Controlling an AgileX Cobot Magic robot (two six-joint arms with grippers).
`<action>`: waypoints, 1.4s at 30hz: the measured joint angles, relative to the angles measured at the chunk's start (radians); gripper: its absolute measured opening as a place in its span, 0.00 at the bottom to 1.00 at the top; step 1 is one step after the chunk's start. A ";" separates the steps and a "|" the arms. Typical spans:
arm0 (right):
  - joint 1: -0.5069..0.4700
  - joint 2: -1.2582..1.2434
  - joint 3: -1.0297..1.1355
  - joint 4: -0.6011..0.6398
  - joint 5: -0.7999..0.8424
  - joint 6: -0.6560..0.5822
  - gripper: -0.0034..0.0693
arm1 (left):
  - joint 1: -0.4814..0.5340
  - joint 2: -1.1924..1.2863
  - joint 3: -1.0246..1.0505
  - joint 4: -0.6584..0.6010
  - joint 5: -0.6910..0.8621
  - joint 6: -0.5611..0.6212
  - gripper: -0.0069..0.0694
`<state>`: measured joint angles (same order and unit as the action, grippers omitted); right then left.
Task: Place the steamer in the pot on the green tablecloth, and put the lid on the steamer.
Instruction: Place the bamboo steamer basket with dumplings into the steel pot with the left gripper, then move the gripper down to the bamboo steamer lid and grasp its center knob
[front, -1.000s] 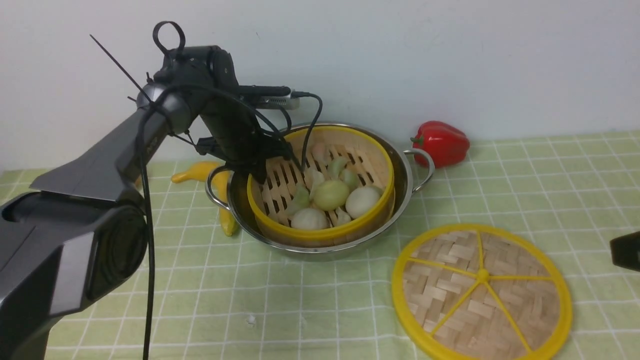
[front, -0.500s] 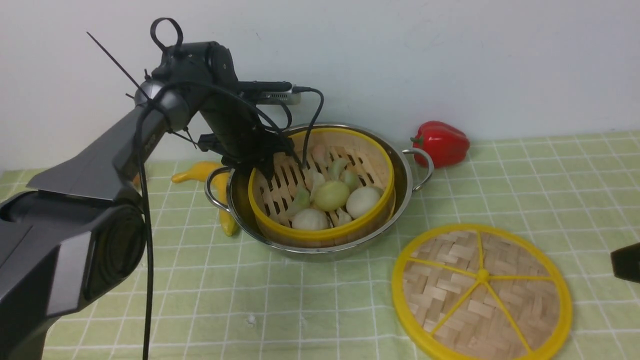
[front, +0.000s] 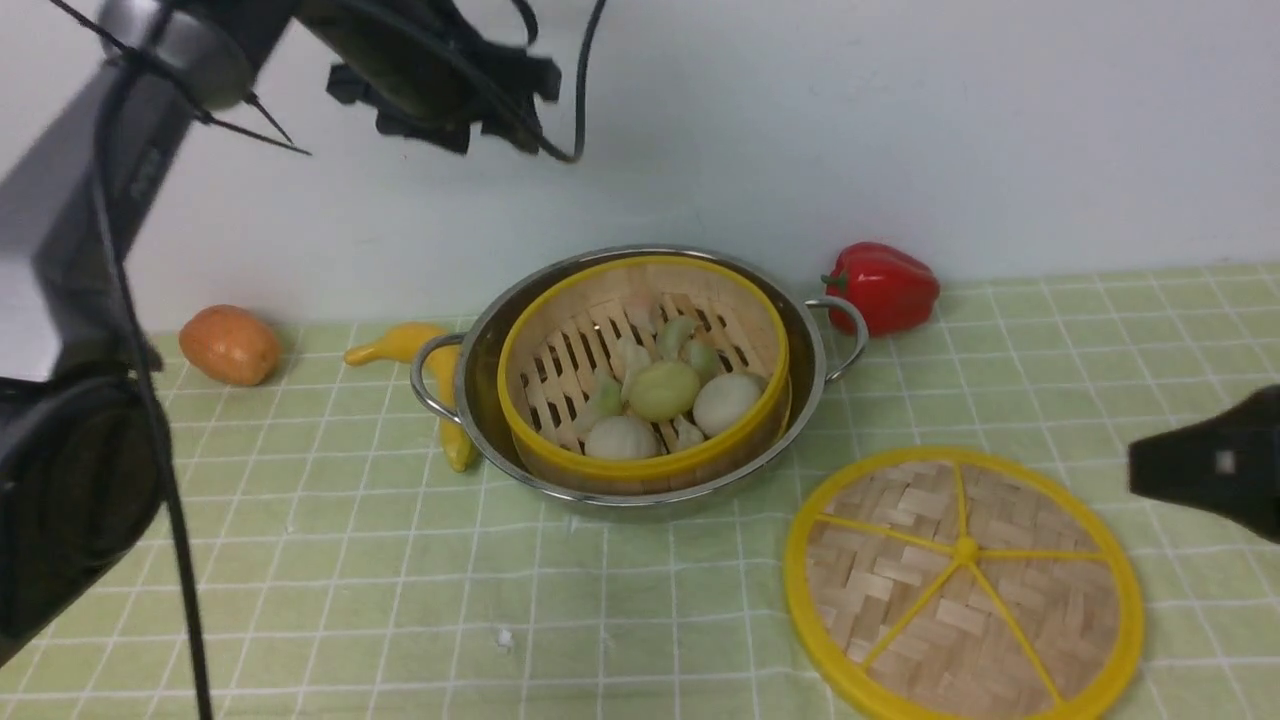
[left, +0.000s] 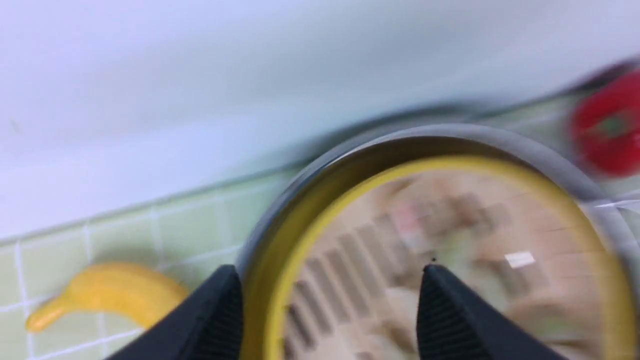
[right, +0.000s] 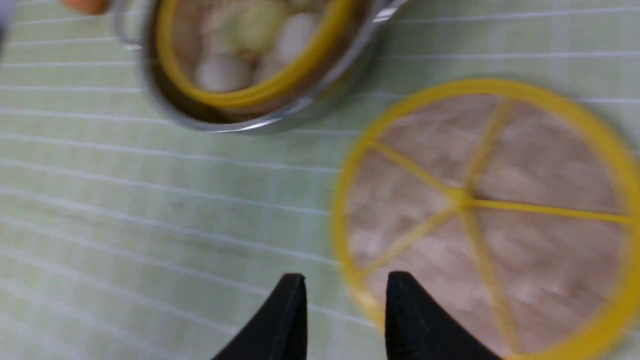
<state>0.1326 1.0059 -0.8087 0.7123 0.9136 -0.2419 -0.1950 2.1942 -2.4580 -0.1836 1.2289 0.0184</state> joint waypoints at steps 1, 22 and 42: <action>0.014 0.021 0.000 0.062 0.010 -0.050 0.38 | 0.000 -0.038 -0.001 -0.031 0.000 0.000 0.61; 0.214 0.446 -0.316 -0.558 -0.021 0.296 0.38 | -0.024 -0.966 0.645 -0.147 -0.002 0.345 0.06; 0.215 0.775 -0.420 -0.585 0.079 0.380 0.38 | -0.024 -1.558 1.782 -0.351 -0.536 0.366 0.06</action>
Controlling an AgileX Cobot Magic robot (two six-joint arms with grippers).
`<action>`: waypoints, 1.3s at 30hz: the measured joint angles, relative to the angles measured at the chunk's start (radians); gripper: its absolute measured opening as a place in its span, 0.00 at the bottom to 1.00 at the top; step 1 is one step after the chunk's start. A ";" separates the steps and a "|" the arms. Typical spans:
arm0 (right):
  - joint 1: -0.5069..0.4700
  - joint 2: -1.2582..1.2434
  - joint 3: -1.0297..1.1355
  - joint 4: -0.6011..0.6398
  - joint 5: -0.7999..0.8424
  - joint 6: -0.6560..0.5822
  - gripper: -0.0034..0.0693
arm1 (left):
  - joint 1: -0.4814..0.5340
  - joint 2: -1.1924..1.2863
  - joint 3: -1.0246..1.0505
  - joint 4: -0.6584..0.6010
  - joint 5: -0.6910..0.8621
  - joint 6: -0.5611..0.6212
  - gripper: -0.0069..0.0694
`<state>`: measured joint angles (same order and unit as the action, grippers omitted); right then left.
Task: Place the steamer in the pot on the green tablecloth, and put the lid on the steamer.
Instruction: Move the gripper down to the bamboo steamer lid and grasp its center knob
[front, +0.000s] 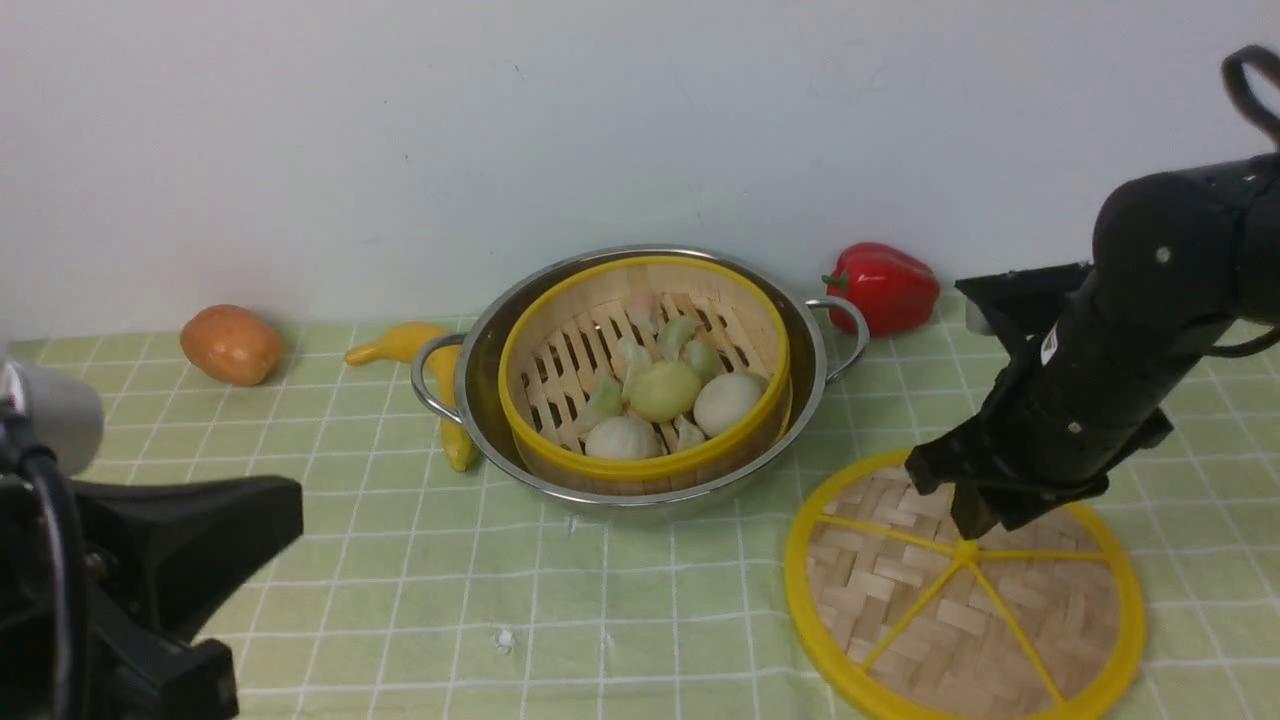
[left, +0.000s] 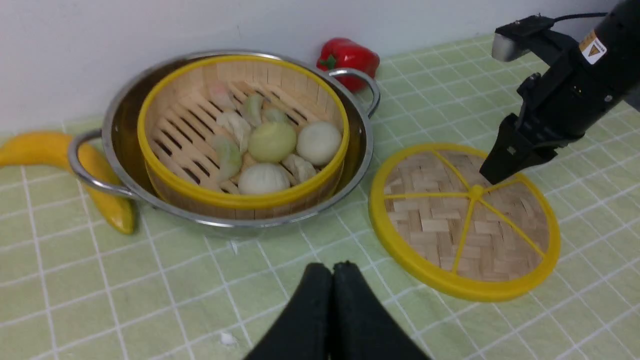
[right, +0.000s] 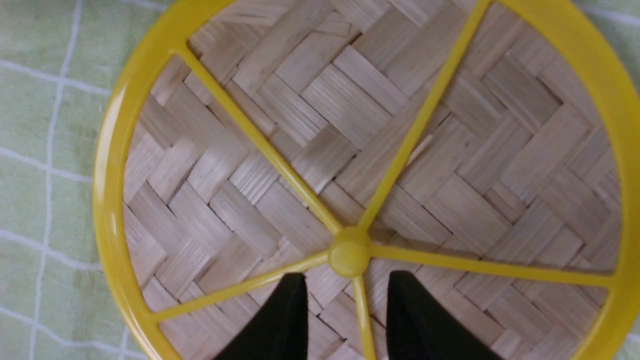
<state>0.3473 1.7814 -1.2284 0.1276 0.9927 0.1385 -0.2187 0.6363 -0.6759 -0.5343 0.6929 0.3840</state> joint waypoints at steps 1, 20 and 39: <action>0.002 0.006 0.000 0.000 -0.003 -0.002 0.38 | 0.000 0.000 0.010 -0.003 0.004 0.000 0.06; 0.043 0.084 -0.001 -0.098 -0.045 0.057 0.38 | 0.000 -0.001 0.025 -0.010 0.029 0.000 0.06; 0.069 -0.062 -0.007 -0.128 0.196 0.047 0.25 | 0.000 -0.001 0.025 -0.006 0.047 0.000 0.06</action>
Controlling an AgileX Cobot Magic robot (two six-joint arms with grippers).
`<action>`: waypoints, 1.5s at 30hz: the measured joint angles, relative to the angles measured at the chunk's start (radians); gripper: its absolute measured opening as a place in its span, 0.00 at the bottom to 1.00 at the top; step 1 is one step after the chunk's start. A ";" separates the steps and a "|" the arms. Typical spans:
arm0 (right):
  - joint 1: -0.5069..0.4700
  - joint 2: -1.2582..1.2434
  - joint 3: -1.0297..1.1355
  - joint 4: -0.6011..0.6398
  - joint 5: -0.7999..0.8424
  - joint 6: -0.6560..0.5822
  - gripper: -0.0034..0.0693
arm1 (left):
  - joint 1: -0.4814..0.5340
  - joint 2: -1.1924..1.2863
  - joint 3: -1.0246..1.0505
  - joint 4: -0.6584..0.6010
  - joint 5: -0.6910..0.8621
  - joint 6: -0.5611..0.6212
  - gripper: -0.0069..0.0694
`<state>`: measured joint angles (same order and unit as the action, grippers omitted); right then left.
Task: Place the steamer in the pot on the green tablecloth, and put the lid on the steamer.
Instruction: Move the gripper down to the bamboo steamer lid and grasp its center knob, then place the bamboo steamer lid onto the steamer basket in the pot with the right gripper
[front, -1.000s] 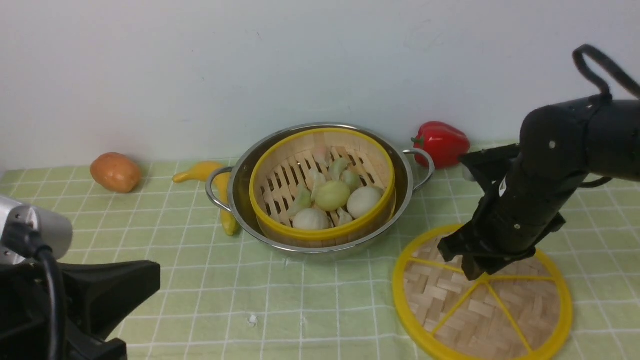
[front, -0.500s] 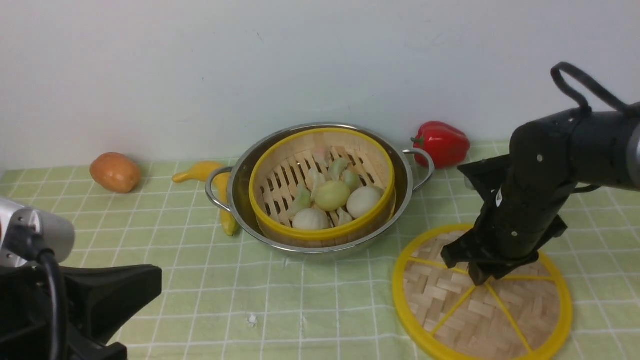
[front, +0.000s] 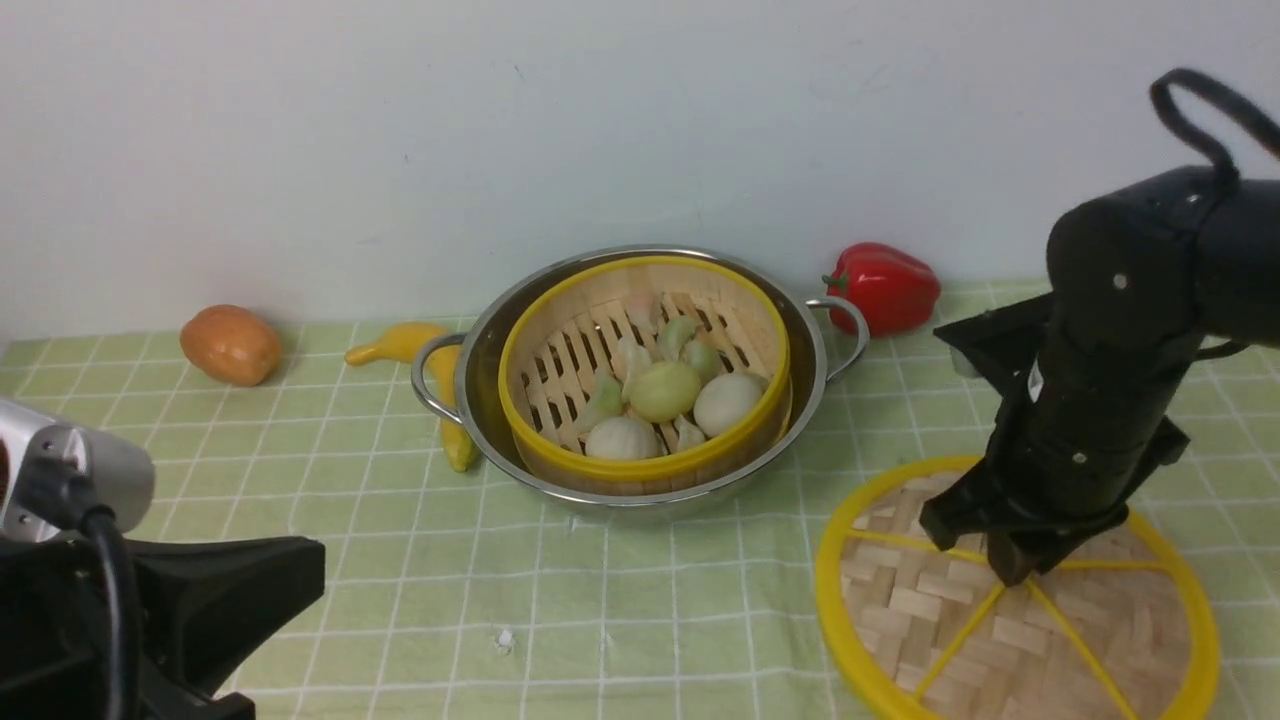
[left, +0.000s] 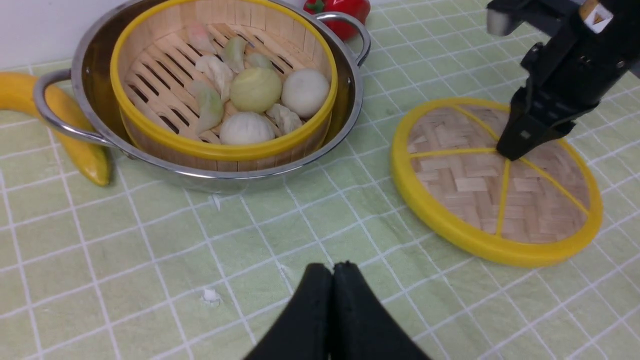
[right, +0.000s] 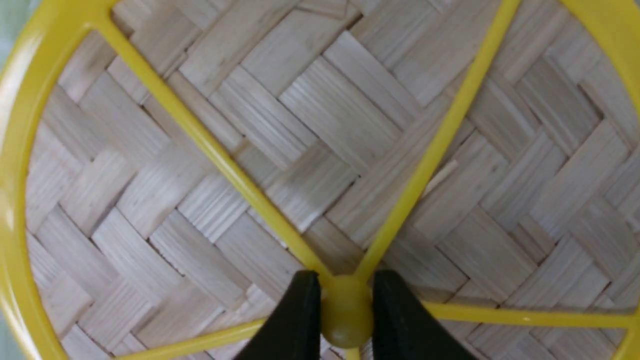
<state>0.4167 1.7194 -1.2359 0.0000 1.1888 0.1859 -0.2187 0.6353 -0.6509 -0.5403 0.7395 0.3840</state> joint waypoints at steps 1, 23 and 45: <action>0.000 -0.030 0.000 0.000 0.016 0.000 0.25 | 0.000 0.000 0.000 0.001 0.002 0.000 0.06; 0.102 0.425 -0.993 0.123 0.038 -0.042 0.25 | 0.000 0.000 0.000 0.050 0.020 0.018 0.08; 0.102 0.643 -1.170 0.231 0.050 -0.154 0.25 | 0.000 0.000 0.000 0.054 0.020 0.018 0.08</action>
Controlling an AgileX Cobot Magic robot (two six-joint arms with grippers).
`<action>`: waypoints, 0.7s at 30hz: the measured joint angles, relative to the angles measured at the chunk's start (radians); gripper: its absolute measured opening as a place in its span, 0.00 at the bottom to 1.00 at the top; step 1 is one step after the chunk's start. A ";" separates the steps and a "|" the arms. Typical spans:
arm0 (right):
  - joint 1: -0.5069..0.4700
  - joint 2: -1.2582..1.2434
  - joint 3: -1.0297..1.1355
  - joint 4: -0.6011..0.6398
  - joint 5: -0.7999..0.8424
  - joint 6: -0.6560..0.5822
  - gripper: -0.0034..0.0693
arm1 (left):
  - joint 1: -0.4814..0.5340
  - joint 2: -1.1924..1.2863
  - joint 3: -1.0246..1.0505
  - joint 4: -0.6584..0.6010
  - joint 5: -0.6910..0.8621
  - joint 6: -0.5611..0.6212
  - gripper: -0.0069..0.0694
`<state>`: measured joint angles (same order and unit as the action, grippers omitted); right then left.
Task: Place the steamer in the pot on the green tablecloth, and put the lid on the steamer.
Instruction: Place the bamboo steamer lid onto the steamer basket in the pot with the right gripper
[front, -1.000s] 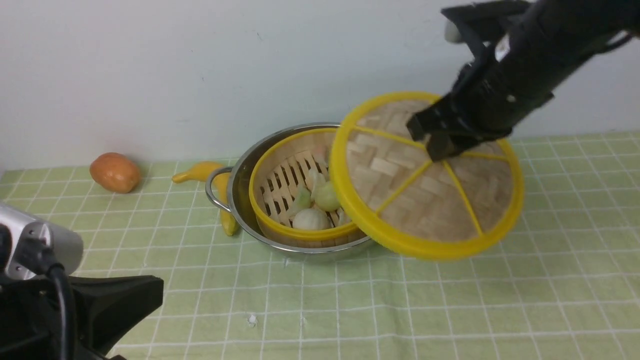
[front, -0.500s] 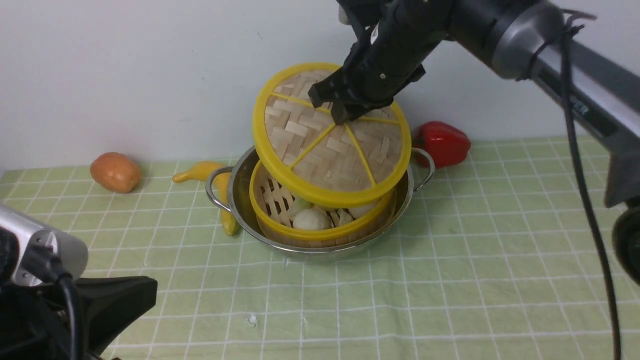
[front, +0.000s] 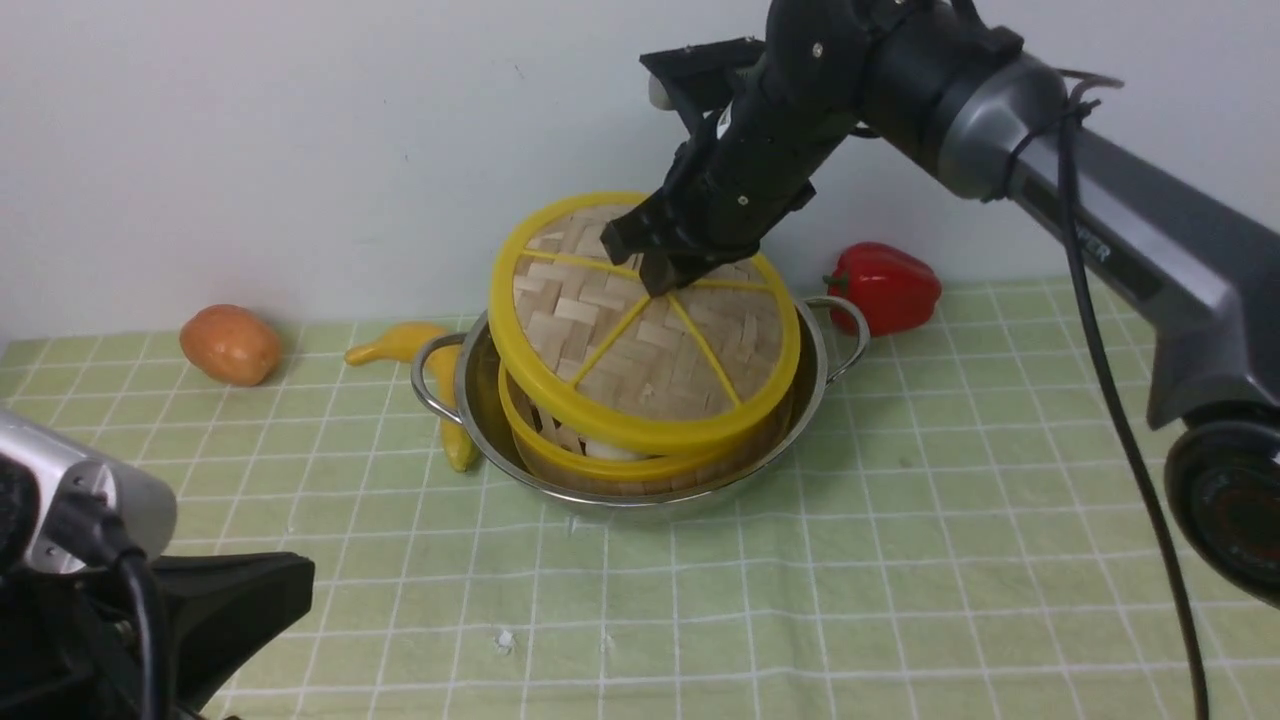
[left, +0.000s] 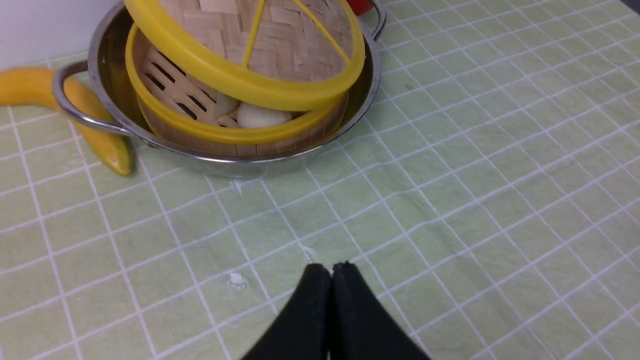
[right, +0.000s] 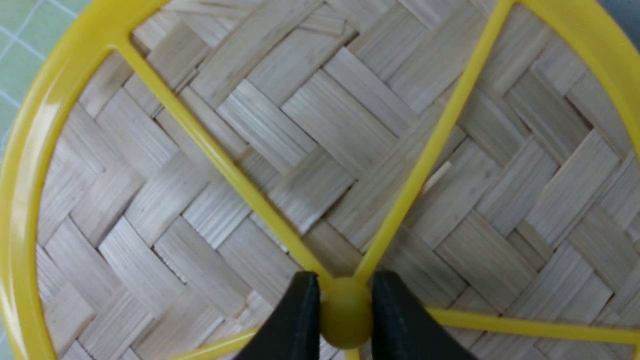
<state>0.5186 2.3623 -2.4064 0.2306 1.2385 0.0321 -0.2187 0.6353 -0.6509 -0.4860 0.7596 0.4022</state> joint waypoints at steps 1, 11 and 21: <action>0.000 0.000 0.000 0.000 0.000 -0.001 0.25 | 0.000 0.000 0.000 0.000 0.000 0.000 0.08; 0.000 0.014 0.000 0.017 -0.056 -0.032 0.25 | 0.000 0.000 0.000 0.000 0.000 0.000 0.09; 0.000 0.019 0.000 0.021 -0.068 -0.060 0.25 | 0.000 0.000 0.000 0.000 0.000 0.000 0.09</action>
<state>0.5186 2.3809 -2.4064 0.2511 1.1703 -0.0276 -0.2187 0.6353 -0.6509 -0.4860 0.7596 0.4022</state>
